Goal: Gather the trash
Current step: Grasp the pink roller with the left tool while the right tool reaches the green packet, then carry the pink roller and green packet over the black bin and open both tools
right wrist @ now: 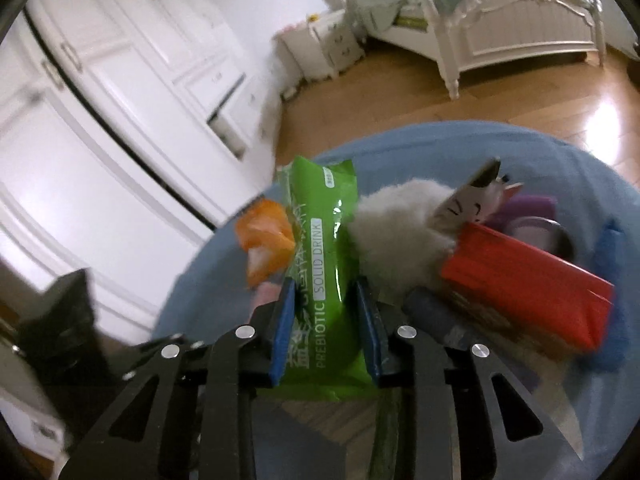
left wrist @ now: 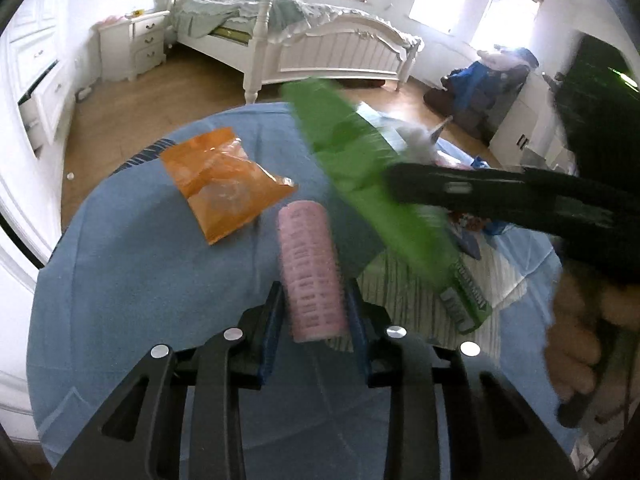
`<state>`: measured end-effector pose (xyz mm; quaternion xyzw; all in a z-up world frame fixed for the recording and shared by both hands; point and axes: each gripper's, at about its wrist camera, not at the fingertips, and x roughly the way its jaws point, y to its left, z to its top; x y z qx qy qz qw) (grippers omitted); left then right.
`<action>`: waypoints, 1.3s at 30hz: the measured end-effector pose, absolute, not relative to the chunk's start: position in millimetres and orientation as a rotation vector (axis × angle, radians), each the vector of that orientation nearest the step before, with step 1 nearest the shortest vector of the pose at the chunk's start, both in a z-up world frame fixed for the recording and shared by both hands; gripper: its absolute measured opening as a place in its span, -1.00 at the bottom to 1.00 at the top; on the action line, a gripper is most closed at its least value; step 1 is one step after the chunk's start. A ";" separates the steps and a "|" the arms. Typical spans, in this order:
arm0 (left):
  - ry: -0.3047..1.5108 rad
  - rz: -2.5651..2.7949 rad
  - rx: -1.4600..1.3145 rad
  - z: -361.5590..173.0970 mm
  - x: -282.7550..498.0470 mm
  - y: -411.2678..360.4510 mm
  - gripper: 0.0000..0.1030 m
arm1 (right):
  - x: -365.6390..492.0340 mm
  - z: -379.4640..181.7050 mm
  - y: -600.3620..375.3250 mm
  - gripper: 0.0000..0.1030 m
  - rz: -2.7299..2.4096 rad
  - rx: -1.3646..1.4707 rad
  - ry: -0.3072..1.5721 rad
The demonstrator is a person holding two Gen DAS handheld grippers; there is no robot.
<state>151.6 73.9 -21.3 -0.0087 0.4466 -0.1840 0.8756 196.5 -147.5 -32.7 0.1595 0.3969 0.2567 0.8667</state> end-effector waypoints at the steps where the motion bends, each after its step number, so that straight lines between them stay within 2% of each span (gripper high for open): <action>1: 0.925 -0.377 -0.014 -20.3 150.2 72.2 -0.45 | 187.8 -27.2 -154.9 -0.41 0.535 0.336 0.808; 9: 0.786 -0.444 -0.028 19.9 117.7 40.6 -0.46 | 94.1 15.9 -257.3 -0.41 0.348 0.322 0.505; 14: 0.708 -0.590 -0.020 51.6 101.0 -21.9 -0.45 | 59.9 9.6 -336.1 -0.41 0.139 0.332 0.436; 22: 0.731 -0.828 0.043 46.2 101.1 -163.9 -0.45 | 33.1 -32.8 -451.8 -0.41 -0.131 0.362 0.485; 30: 0.820 -0.947 0.087 18.4 116.8 -271.1 -0.45 | 28.3 -81.9 -510.9 -0.41 -0.241 0.351 0.555; 39: 0.865 -0.967 0.174 -5.3 113.9 -307.9 -0.44 | 35.7 -108.7 -535.3 -0.41 -0.275 0.364 0.595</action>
